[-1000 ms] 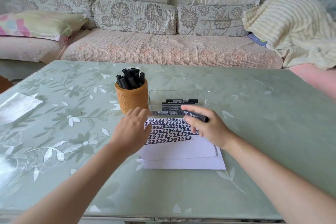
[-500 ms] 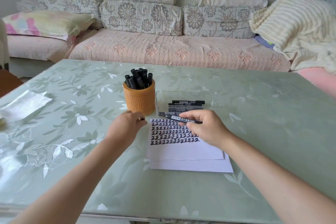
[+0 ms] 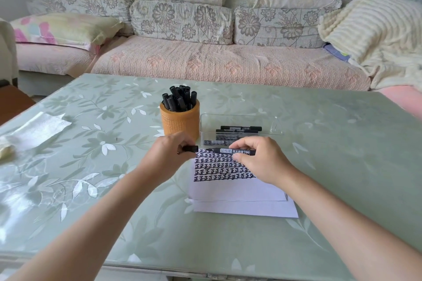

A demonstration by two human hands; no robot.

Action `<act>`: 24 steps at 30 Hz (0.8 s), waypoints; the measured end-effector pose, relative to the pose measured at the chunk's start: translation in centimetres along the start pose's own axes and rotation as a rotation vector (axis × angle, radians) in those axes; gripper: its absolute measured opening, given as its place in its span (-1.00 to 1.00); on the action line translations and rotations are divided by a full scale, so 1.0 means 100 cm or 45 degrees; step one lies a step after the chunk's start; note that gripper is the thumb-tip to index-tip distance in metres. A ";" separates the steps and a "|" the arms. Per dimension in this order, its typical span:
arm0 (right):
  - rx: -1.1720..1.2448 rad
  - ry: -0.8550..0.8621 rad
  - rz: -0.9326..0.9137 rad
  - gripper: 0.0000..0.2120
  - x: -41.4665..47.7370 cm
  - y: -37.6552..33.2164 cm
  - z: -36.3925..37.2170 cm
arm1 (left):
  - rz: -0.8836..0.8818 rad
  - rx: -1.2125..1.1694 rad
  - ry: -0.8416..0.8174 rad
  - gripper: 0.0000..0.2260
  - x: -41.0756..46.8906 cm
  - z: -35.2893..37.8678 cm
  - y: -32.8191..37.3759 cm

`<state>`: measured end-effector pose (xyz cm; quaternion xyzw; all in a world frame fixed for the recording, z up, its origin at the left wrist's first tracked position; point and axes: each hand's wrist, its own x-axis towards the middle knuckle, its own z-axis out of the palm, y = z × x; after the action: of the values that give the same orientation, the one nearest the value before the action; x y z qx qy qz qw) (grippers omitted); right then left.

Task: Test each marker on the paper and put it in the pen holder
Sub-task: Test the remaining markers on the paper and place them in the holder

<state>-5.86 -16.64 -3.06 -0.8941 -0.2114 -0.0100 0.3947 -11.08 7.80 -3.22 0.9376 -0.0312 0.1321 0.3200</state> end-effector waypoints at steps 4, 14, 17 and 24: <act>-0.008 0.017 -0.014 -0.84 0.000 -0.002 0.001 | 0.038 0.023 -0.009 -0.86 -0.001 0.001 -0.001; -0.060 -0.058 -0.028 -0.85 -0.002 -0.007 0.008 | 0.145 0.017 -0.087 -0.91 -0.002 0.008 0.007; -0.125 -0.089 -0.048 -0.85 -0.003 -0.008 0.007 | 0.208 0.038 -0.145 -0.91 -0.003 0.009 0.009; -0.282 -0.106 -0.255 -0.79 -0.007 -0.022 0.009 | 0.283 0.012 -0.107 -0.89 -0.004 0.004 0.015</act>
<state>-7.51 -14.96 -2.27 -0.9063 -0.3130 -0.0355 0.2818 -11.64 6.37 -2.72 0.9346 -0.1478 0.1277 0.2973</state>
